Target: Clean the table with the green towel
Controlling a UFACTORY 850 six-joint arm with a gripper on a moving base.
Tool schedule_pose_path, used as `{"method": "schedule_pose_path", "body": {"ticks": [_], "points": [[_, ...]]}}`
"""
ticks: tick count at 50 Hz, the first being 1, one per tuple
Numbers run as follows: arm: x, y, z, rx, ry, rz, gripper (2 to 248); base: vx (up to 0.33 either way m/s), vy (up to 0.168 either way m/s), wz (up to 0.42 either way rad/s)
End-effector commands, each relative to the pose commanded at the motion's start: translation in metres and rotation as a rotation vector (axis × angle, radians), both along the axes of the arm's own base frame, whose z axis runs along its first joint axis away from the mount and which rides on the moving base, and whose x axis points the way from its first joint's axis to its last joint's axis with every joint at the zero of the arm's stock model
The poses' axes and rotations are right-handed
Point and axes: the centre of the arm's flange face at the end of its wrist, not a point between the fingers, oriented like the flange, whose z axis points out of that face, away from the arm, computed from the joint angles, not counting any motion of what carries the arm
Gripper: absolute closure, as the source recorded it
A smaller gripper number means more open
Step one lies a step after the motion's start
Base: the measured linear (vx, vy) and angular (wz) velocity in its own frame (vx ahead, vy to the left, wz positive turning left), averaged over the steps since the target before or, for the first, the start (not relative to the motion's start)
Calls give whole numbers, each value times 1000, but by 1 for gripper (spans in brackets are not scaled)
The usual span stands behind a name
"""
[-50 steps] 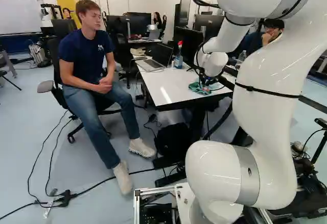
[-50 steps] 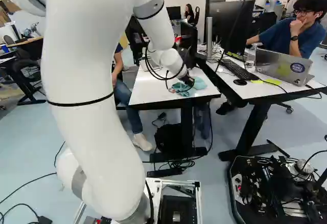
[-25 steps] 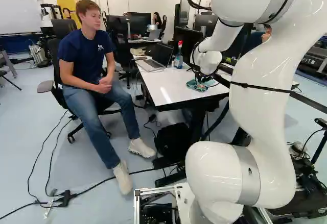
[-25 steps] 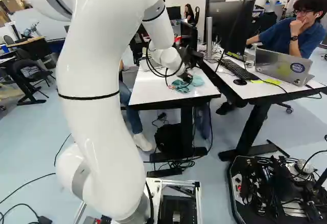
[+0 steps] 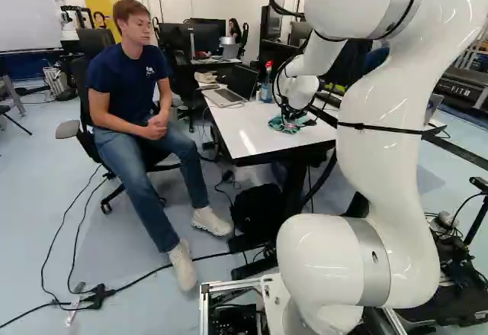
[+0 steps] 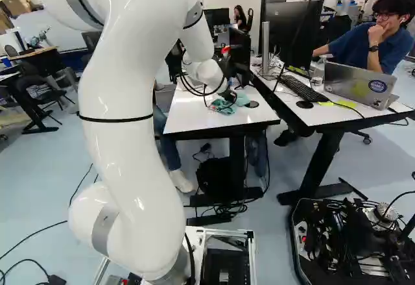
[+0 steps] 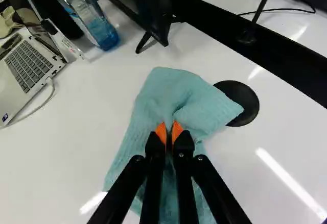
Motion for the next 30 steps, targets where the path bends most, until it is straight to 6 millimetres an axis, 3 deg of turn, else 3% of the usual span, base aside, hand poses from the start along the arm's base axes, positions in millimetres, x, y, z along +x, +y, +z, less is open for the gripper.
{"method": "schedule_pose_path", "body": {"ticks": [12,30], "points": [[-2,20,1,1,4,33,217,0,0,0],[-30,42,3,4,21,63,217,0,0,0]]}}
